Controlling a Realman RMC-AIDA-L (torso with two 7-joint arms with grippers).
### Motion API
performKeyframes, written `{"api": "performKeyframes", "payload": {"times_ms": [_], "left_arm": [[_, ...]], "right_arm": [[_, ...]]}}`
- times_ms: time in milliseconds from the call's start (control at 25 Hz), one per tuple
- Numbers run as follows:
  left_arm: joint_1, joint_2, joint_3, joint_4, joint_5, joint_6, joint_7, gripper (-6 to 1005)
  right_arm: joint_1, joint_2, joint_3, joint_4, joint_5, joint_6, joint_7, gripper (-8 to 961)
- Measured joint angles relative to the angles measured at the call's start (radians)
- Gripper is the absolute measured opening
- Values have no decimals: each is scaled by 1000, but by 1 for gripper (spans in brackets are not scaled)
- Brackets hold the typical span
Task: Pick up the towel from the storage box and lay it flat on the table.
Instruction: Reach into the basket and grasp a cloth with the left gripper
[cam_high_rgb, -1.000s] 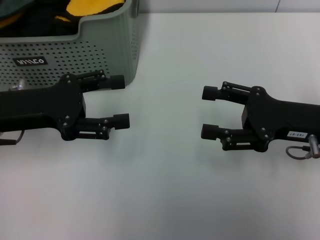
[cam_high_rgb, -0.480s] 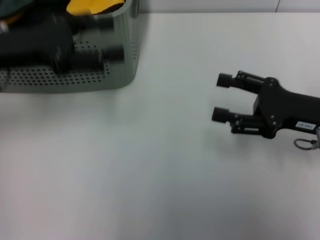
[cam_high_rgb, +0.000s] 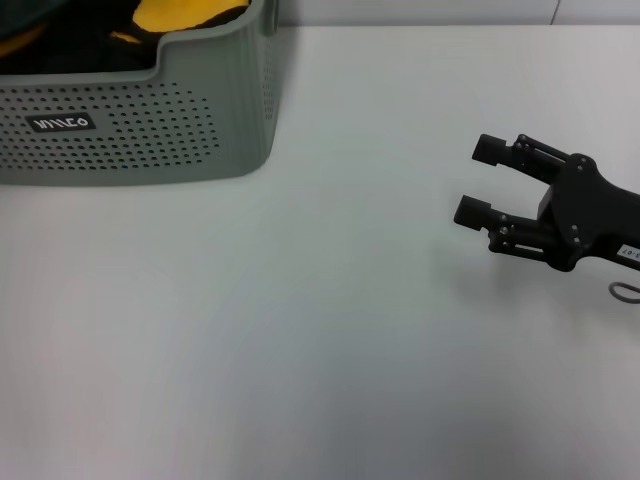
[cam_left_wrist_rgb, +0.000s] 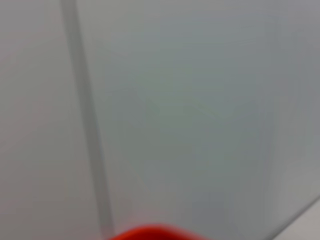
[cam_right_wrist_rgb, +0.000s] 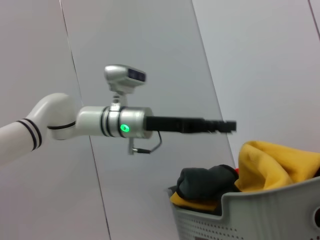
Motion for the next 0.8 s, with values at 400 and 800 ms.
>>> {"api": "performKeyframes", "payload": {"times_ms": [400, 800], "left_arm": [[-100, 26, -1, -198, 191, -170, -22, 754], [-100, 34, 5, -218, 193, -158, -75, 641]], "right_arm": [[-18, 8, 3, 0, 6, 30, -3, 838], [-20, 11, 25, 0, -1, 32, -13, 838]]}}
